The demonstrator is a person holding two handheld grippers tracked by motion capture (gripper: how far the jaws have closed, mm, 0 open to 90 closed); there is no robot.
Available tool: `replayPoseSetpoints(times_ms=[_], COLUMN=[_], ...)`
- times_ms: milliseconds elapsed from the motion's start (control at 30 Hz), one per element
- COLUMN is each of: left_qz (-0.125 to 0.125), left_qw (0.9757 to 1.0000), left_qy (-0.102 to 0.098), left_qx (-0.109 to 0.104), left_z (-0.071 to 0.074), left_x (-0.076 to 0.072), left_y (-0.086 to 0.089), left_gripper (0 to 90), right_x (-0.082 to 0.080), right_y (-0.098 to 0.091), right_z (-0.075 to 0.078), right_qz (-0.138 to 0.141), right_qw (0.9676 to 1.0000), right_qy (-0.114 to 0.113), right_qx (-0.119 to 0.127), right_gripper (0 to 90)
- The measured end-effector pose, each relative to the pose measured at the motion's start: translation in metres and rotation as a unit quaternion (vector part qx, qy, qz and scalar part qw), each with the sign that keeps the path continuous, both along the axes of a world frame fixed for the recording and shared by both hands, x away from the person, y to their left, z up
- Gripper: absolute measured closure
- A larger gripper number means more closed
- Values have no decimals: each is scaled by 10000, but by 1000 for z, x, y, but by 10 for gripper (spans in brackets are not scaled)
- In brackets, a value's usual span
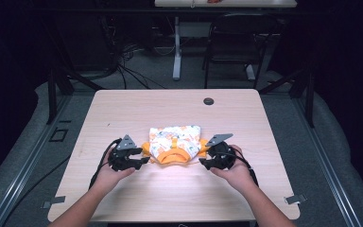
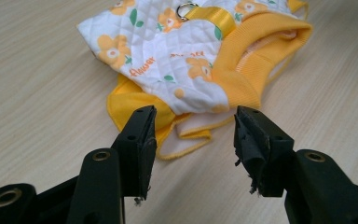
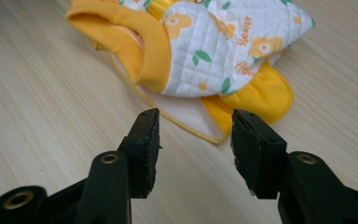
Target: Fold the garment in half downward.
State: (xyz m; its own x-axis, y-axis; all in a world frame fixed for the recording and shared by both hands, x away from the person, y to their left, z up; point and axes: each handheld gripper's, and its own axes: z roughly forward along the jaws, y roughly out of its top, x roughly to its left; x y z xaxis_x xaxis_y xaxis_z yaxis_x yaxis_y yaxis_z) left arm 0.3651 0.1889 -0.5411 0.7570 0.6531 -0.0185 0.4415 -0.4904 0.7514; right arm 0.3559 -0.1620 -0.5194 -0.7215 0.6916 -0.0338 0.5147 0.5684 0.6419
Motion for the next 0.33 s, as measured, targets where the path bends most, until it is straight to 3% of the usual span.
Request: replayPoseSetpoints(times_ms=[167, 267, 333], left_qz=[137, 212, 216], left_qw=[9995, 9994, 9996], left_qy=[89, 102, 49], left_qx=[-257, -241, -200], left_z=[-6, -12, -13], left_x=[-8, -13, -14], left_y=[9, 12, 14], left_gripper=[485, 474, 457], right_x=[-11, -20, -26], right_y=[-5, -5, -5], right_z=[-6, -10, -13], right_qz=[-94, -97, -131], right_qw=[9999, 9999, 9998], right_qy=[-31, -111, -164], right_qx=[29, -49, 77], right_gripper=[505, 489, 475])
